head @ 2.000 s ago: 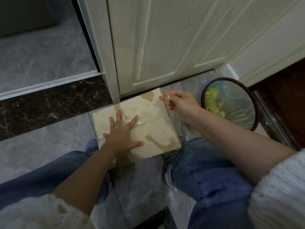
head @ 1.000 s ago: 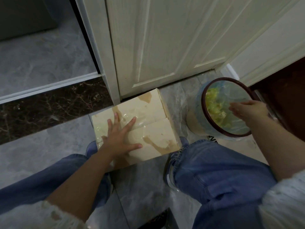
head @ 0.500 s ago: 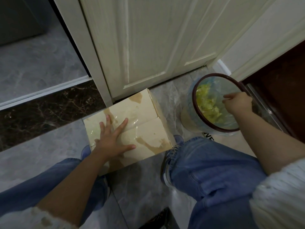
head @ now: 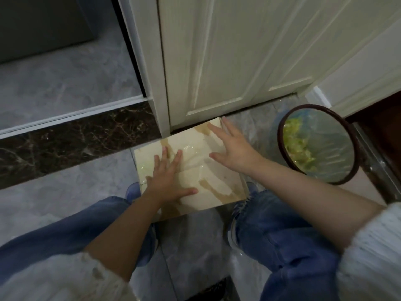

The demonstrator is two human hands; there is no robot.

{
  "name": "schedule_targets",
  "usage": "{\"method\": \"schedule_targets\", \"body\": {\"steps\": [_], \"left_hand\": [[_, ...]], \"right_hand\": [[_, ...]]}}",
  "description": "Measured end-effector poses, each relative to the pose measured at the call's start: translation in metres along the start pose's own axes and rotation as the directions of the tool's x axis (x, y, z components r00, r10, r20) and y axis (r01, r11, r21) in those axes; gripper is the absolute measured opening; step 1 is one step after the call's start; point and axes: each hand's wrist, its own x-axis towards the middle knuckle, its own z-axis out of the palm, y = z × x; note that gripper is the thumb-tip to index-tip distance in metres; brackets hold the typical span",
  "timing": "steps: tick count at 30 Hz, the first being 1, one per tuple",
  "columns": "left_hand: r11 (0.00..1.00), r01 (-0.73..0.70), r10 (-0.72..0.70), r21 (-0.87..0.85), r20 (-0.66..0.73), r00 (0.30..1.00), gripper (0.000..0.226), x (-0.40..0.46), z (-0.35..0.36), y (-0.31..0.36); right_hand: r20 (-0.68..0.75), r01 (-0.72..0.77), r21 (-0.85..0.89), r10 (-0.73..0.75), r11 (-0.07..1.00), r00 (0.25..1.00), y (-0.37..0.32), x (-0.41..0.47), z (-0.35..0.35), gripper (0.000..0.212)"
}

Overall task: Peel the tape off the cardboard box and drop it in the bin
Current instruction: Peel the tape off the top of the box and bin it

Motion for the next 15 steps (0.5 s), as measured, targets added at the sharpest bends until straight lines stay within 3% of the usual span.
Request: {"method": "schedule_targets", "body": {"steps": [3,7,15], "left_hand": [[1.000,-0.021,0.020,0.007,0.010,1.000,0.131,0.000,-0.001,-0.005],[1.000,-0.004,0.004,-0.028,0.002,1.000,0.134,0.002,0.003,-0.012],[0.999,0.037,-0.037,-0.002,0.013,0.999,0.140,0.007,0.005,-0.012]], "right_hand": [[-0.021,0.058,-0.162,-0.063,0.985,0.998,0.004,0.010,0.014,0.072],[-0.006,0.192,-0.494,-0.224,0.848,0.974,0.005,0.020,0.016,0.064],[0.068,0.237,-0.552,-0.239,0.800,0.969,-0.016,0.030,0.036,0.073]]}}
